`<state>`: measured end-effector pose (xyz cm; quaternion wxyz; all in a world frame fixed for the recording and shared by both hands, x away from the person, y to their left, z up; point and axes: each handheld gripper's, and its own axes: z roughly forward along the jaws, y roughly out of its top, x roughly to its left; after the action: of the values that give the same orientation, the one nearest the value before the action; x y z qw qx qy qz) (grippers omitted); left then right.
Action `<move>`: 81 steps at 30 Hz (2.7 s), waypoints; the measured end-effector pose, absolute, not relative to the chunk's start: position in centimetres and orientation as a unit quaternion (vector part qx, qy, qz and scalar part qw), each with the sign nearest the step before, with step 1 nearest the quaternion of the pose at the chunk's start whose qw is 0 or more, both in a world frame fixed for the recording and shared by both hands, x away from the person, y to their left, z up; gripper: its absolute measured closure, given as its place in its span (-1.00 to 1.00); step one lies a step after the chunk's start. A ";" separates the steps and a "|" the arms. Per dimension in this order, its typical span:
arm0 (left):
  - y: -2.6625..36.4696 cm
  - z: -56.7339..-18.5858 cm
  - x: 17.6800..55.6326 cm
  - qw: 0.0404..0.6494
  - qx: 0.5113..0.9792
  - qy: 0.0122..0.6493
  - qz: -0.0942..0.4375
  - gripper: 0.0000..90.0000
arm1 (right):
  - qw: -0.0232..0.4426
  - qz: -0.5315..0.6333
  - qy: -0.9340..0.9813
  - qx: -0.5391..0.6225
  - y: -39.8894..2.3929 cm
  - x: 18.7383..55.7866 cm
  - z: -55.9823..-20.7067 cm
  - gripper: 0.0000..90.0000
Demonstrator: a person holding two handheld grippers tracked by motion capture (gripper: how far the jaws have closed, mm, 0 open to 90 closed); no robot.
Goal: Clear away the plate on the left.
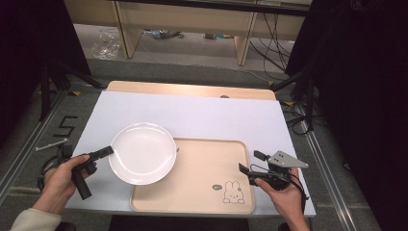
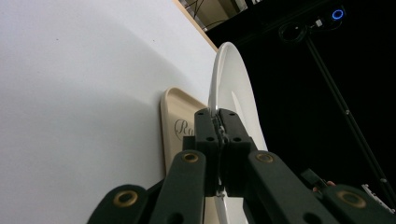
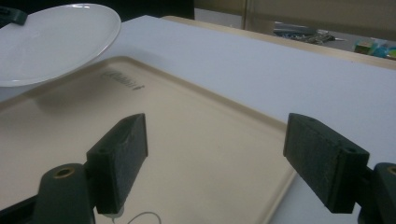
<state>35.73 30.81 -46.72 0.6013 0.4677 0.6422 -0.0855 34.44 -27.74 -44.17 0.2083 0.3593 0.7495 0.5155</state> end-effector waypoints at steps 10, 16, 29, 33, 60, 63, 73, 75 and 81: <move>30.2 -46.6 35.9 0.600 0.472 0.639 -0.091 0.94 | 0.207 0.516 0.750 0.359 -27.7 34.4 -44.2 -0.50; 29.8 -46.6 36.0 0.600 0.476 0.636 -0.095 0.94 | 0.207 0.515 0.750 0.360 -27.7 34.4 -44.2 -0.50; 29.2 -46.5 36.2 0.598 0.480 0.634 -0.101 0.94 | 0.207 0.517 0.750 0.358 -27.7 34.4 -44.2 -0.50; 29.0 -46.5 36.3 0.598 0.481 0.632 -0.102 0.94 | 0.207 0.517 0.750 0.358 -27.7 34.4 -44.2 -0.50; 27.8 -46.4 36.6 0.599 0.488 0.625 -0.112 0.93 | 0.217 0.503 0.756 0.357 -28.0 34.4 -44.0 -0.50; 27.7 -46.4 36.6 0.598 0.489 0.625 -0.113 0.93 | 0.217 0.515 0.749 0.355 -27.8 34.5 -44.2 -0.50; 27.3 -46.4 36.8 0.597 0.494 0.621 -0.117 0.93 | 0.197 0.520 0.746 0.366 -27.7 34.3 -44.2 -0.49; 27.2 -46.4 36.8 0.597 0.495 0.620 -0.117 0.93 | 0.196 0.519 0.747 0.366 -27.7 34.3 -44.2 -0.49; 27.0 -46.3 36.8 0.597 0.496 0.620 -0.119 0.93 | 0.197 0.520 0.746 0.366 -27.7 34.3 -44.2 -0.49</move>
<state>36.84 26.99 -46.33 0.5967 0.4956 0.6199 -0.1187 34.29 -27.67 -44.21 0.1967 0.3657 0.7463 0.5202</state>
